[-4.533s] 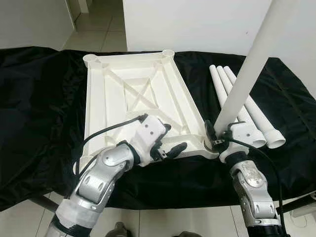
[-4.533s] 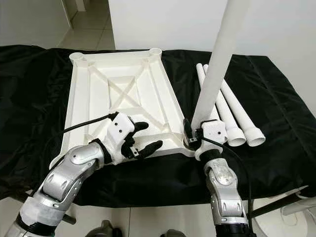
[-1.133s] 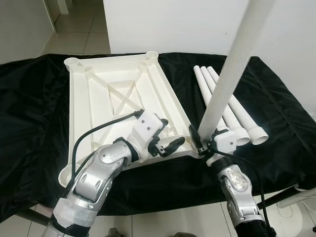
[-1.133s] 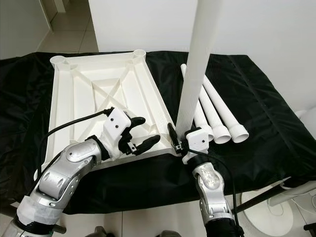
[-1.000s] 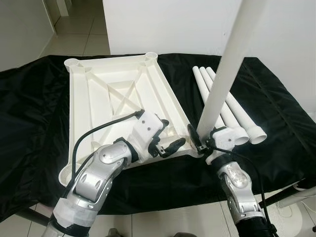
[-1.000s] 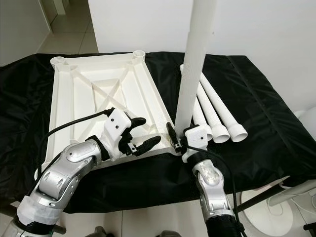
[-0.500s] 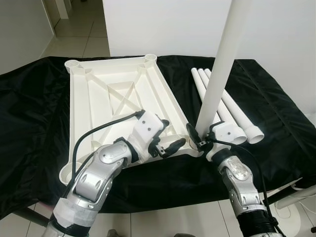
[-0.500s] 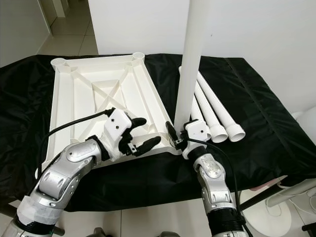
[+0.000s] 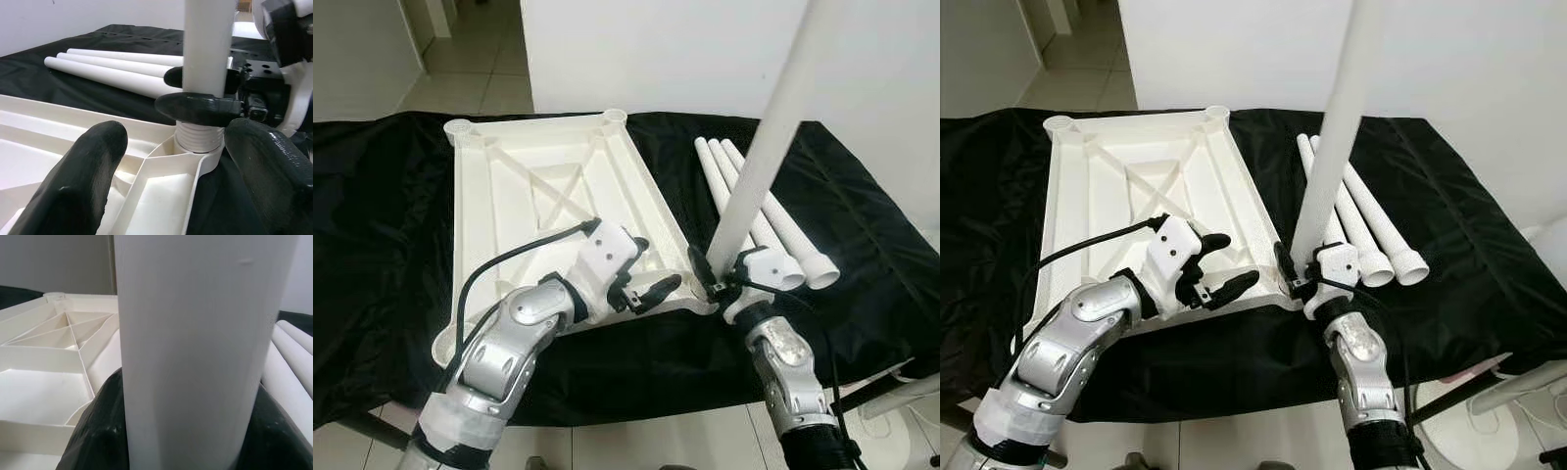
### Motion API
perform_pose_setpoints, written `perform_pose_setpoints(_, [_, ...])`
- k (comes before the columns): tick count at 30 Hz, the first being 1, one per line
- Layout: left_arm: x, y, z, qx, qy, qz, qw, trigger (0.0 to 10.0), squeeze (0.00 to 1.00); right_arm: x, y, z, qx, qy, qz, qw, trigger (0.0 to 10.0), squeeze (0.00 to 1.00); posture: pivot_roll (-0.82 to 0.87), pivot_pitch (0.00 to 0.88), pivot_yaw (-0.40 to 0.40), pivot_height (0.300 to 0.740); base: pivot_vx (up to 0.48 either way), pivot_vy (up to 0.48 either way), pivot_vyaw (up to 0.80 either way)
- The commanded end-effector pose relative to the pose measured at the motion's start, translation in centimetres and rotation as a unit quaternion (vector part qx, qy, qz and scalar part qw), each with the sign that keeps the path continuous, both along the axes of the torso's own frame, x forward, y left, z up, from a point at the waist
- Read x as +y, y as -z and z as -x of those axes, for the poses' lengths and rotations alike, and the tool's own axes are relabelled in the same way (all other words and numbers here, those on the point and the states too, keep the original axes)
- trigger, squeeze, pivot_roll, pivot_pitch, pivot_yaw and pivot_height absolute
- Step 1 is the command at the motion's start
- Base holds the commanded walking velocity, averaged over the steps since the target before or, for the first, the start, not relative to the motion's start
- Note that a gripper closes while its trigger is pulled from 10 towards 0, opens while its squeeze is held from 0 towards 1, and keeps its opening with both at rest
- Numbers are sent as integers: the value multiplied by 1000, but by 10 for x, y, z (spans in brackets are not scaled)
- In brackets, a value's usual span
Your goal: Building children table
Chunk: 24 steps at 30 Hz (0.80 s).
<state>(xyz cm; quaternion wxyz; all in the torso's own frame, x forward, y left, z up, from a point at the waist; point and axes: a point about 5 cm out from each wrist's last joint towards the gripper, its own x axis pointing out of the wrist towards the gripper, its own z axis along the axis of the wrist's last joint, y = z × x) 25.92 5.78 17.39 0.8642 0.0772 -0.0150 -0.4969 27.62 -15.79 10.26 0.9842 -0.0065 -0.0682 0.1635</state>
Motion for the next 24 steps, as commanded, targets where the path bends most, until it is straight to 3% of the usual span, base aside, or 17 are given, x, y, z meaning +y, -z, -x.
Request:
perform_pose_setpoints(1, [0, -8, -1, -19, -11, 6, 1000, 10000, 0, -8, 41, 18, 78, 22, 0, 997, 10000, 0, -61, 7, 7, 740, 0, 0, 0])
perform_pose_setpoints(13, [-1, -14, -6, -11, -9, 16, 1000, 10000, 0, -8, 40, 17, 71, 27, 13, 997, 10000, 0, -62, 19, 14, 740, 0, 0, 0])
perform_pose_setpoints(18, [-2, -20, -8, -9, 2, 29, 1000, 10000, 0, -4, 21, 10, 47, -1, 21, 999, 10000, 0, -61, 19, 12, 740, 0, 0, 0])
perform_pose_setpoints(20, [-3, -24, -8, -1, 20, 39, 999, 10000, 0, 1, -2, 6, 19, -50, 31, 998, 10000, 0, -61, 20, 12, 740, 0, 0, 0])
perform_pose_setpoints(23, [-4, -26, -7, -1, 30, 44, 999, 10000, 0, 3, -11, 5, 10, -77, 39, 996, 10000, 0, -61, 22, 11, 740, 0, 0, 0])
perform_pose_setpoints(24, [-5, -30, -5, 4, 47, 53, 997, 10000, 639, 5, -21, 5, -2, -107, 59, 992, 10000, 0, -63, 22, 9, 740, 0, 0, 0])
